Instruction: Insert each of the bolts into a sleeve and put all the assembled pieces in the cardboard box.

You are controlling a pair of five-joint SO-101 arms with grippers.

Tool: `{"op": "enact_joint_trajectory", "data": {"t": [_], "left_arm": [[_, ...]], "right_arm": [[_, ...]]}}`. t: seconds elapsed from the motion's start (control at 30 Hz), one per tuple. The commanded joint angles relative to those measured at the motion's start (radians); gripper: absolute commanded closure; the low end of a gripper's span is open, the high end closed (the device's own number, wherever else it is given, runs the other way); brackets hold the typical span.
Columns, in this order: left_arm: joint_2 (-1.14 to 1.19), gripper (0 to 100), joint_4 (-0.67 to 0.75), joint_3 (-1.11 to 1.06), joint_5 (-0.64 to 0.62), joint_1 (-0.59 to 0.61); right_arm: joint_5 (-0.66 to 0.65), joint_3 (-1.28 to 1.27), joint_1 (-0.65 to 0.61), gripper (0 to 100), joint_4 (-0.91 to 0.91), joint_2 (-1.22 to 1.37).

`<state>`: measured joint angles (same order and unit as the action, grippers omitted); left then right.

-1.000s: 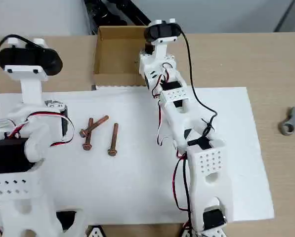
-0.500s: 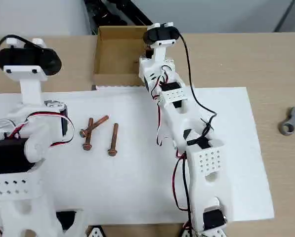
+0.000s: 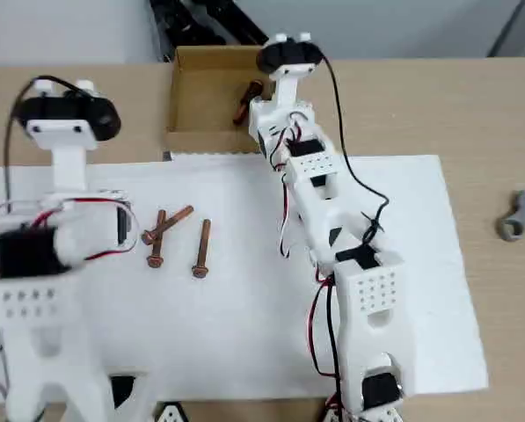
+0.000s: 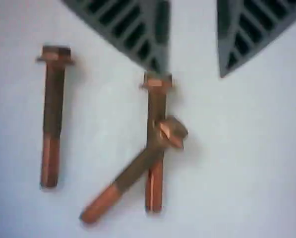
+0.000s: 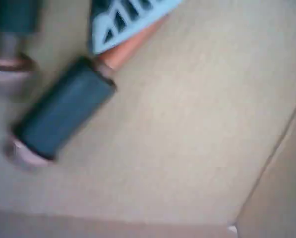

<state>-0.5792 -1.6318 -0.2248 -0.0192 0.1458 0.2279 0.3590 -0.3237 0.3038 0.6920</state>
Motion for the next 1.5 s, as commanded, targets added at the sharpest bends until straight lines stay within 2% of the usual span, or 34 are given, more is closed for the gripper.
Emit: {"op": "enact_joint_trajectory", "data": {"t": [0.0, 0.33, 0.67, 1.1, 1.23, 1.47], "left_arm": [[0.132, 92, -0.035, 0.01, 0.009, -0.006], [0.514, 92, -0.107, 0.205, 0.109, -0.051], [0.712, 92, -0.098, 0.265, 0.325, -0.046], [0.925, 92, -0.071, 0.492, 0.488, -0.064], [1.022, 92, -0.008, 0.512, 0.493, -0.066], [1.171, 92, 0.002, 0.595, 0.493, -0.068]], "right_arm": [[0.008, 0.054, 0.027, 85.5, 0.114, -0.157], [0.005, 0.054, 0.073, 85.5, 0.579, -0.363], [0.005, 0.052, 0.071, 85.5, 0.865, -0.435], [0.006, 0.049, 0.073, 85.5, 0.984, -0.435], [0.006, 0.049, 0.073, 85.5, 0.984, -0.435], [0.006, 0.049, 0.073, 85.5, 0.984, -0.433]]}}
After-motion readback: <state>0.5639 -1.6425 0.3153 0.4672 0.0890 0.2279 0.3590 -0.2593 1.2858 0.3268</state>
